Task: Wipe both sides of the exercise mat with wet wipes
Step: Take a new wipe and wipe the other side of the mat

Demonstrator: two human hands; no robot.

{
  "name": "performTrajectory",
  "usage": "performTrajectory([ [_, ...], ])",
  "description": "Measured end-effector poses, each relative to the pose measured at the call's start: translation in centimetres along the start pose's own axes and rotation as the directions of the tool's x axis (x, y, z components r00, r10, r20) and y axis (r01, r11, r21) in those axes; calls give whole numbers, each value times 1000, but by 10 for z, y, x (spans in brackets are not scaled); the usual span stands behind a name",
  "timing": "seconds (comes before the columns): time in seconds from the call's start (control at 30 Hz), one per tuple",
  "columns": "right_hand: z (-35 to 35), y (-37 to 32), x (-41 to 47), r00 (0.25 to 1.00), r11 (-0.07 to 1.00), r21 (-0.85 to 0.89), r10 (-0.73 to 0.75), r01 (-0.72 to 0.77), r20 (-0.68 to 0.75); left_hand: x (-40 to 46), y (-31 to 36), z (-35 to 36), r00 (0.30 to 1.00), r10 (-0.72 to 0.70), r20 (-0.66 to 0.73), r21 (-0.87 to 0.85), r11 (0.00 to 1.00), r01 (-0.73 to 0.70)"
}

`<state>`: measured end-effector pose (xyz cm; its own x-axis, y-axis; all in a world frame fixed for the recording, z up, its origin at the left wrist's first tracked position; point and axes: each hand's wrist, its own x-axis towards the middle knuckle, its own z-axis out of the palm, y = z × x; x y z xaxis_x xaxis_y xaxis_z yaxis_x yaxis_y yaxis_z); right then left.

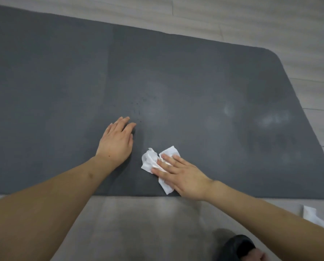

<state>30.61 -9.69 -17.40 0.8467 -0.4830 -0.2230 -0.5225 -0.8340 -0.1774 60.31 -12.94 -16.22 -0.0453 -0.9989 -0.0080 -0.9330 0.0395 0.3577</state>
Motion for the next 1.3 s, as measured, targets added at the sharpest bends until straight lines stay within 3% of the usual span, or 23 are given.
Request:
performTrajectory([
  [0.2, -23, -24, 112, 992, 996, 13, -93, 92, 83, -29, -91, -37, 986, -160, -43, 42, 986, 162],
  [0.37, -55, -17, 200, 996, 993, 81, 80, -83, 39, -35, -155, -61, 970, -242, -37, 54, 968, 243],
  [0.53, -76, -13, 277, 964, 958, 112, 264, -265, 26, -16, -194, -69, 971, -232, -61, 59, 970, 236],
  [0.63, -74, -19, 300, 951, 941, 142, 310, -306, -9, 9, -216, -73, 972, -207, -115, 27, 977, 211],
  [0.9, -68, -17, 311, 966, 958, 132, 259, -255, -15, 133, -291, -73, 976, -159, -147, 34, 986, 166],
  [1.0, -71, -2, 343, 932, 918, 190, 360, -348, -33, 193, -310, -80, 984, -171, -50, 69, 982, 174],
  [1.1, -76, 17, 392, 883, 865, 243, 465, -439, -61, 249, -344, -103, 954, -296, 49, 85, 953, 292],
  [1.2, -91, 40, 440, 865, 847, 228, 501, -481, -37, 268, -369, -107, 946, -324, 8, 176, 932, 318],
  [1.3, -113, 61, 480, 835, 812, 228, 550, -538, 11, 266, -369, -103, 960, -279, -24, 149, 949, 279],
])
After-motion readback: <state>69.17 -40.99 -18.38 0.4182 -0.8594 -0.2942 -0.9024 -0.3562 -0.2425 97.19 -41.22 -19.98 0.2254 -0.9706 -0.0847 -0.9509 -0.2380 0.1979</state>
